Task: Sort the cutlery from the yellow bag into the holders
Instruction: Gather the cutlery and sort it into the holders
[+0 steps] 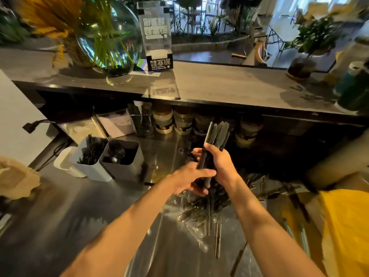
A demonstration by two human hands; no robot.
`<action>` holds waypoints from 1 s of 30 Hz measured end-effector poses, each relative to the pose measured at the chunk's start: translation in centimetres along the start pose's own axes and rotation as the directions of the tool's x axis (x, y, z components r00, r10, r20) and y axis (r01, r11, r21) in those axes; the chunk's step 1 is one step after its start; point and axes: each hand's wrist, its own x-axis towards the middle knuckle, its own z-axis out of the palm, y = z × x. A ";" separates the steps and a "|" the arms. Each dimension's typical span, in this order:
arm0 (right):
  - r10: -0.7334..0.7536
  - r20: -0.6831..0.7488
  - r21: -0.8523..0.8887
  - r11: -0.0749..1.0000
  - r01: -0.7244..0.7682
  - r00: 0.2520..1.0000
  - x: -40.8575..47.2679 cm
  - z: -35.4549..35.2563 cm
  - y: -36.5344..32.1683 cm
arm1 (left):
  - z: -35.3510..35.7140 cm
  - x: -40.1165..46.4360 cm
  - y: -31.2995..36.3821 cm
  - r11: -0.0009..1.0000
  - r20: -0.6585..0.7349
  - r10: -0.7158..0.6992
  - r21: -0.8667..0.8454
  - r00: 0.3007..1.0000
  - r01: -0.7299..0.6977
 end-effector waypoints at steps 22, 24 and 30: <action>0.138 0.234 0.171 0.969 -0.180 0.962 0.5 7.6 3.5 | -6.6 -4.6 -3.6 0.954 -0.230 0.056 -0.273 0.972 -0.120; 0.123 0.204 0.171 0.972 -0.159 0.971 0.7 9.0 4.2 | -8.2 -5.1 -4.1 0.923 -0.232 0.010 -0.372 0.973 -0.098; 0.053 0.001 0.186 0.981 -0.052 0.999 1.4 13.2 6.4 | -12.1 -4.7 -6.3 0.868 -0.396 -0.047 -0.471 0.917 -0.159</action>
